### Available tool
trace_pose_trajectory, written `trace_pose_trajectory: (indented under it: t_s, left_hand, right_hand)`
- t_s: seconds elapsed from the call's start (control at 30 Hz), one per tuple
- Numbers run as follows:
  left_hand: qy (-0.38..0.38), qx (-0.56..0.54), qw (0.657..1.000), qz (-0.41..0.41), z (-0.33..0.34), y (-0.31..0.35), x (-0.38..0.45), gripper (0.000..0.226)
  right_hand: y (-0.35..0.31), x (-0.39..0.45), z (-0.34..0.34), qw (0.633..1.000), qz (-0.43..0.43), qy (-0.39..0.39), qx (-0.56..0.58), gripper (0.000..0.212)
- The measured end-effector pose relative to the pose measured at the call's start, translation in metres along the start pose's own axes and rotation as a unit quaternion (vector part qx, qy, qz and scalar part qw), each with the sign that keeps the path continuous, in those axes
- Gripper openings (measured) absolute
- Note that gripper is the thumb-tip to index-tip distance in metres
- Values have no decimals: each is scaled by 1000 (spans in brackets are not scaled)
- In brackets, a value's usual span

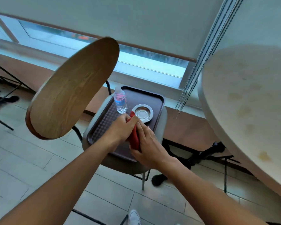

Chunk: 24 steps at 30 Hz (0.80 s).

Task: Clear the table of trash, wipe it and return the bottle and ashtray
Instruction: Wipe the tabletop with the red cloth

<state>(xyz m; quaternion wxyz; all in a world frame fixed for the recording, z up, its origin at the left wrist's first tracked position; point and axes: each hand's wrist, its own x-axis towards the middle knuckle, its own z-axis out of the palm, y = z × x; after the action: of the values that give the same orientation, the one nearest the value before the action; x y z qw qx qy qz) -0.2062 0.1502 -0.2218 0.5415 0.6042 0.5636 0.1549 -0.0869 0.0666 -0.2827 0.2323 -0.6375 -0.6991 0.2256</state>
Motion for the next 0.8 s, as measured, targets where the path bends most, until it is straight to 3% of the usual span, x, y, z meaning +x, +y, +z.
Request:
trace_pose_trajectory:
  t_s: [0.13, 0.27, 0.43, 0.6, 0.8]
  left_hand:
    - [3, 45, 998, 53, -6, 46, -25, 30]
    - [11, 47, 993, 112, -9, 101, -56, 45]
    - [7, 47, 983, 176, -3, 162, -91, 32]
    - [0, 42, 969, 244, 19, 222, -124, 30]
    - [-62, 34, 958, 279, 76, 265, -150, 31]
  right_hand:
    - [-27, -10, -45, 999, 6, 34, 3, 99]
    - [-57, -27, -102, 998, 6, 64, -2, 98]
    - [-86, -50, -169, 993, 3, 112, -41, 105]
    - [-95, -78, -224, 983, 19, 176, -44, 105]
    - [-76, -128, -277, 974, 67, 206, -71, 100]
